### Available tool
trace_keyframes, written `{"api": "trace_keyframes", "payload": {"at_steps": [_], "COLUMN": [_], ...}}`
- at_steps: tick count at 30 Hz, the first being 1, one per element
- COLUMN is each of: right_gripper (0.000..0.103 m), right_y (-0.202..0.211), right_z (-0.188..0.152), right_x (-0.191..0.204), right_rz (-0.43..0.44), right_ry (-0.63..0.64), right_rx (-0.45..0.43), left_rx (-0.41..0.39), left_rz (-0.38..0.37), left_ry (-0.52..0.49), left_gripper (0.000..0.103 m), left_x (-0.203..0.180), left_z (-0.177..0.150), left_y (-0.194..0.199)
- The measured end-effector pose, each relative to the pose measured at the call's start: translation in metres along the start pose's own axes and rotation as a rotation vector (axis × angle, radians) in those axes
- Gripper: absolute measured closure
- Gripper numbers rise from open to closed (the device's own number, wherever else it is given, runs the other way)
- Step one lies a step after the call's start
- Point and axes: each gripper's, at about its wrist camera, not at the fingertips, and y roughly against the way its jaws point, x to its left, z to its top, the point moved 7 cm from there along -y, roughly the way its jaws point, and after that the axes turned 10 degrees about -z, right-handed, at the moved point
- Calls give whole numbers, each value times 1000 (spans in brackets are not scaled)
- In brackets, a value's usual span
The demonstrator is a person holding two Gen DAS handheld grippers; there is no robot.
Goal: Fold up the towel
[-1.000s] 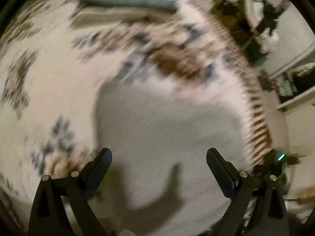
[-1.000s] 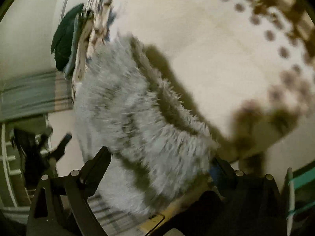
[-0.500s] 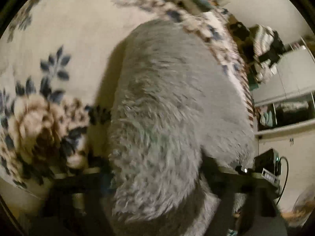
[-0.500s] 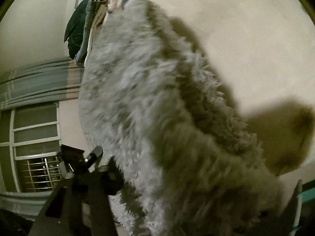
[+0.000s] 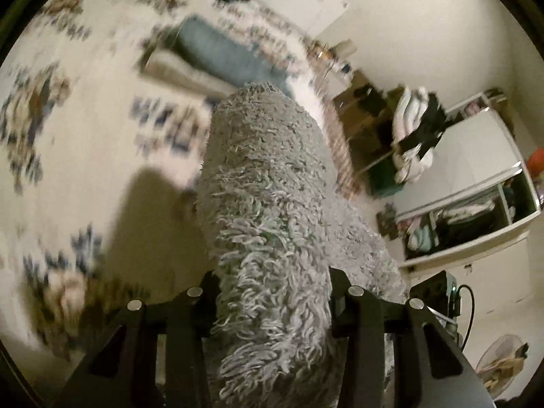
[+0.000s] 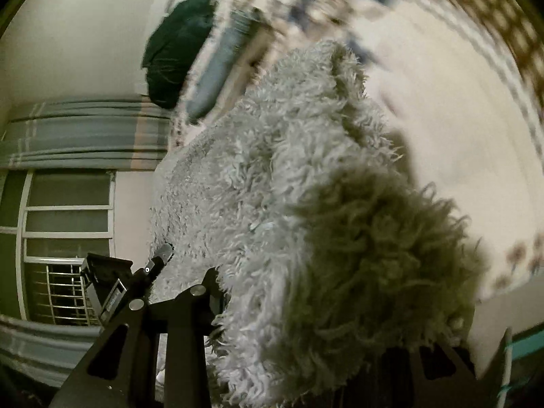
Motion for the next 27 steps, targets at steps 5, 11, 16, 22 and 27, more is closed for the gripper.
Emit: {"api": "trace_keyframes", "payload": {"at_steps": [5,11,16,22,27], "right_gripper": [65,65,65,65,55], "right_y": [-6,-75,-154,-238,-255], "right_z": [86,224,315,368,363], "right_x": [79,181,222,198,179], "right_rz": [8,30,18,-67,-130], "right_ry": [57,97,111,79,92], "right_rx": [-89,-176,-199,-144,-109], "left_rx": [-81,-158,-152,-47,-28], "left_rz": [-41,-51,-21,82,70], "left_ry": [-51,-93,-100,-24,11], "left_gripper": [64,64,64,63,57], "left_x": [-6,24,80,175,193], "left_z": [113,272,350,370,356], "left_y": [-18,-49,-91,-144,-140]}}
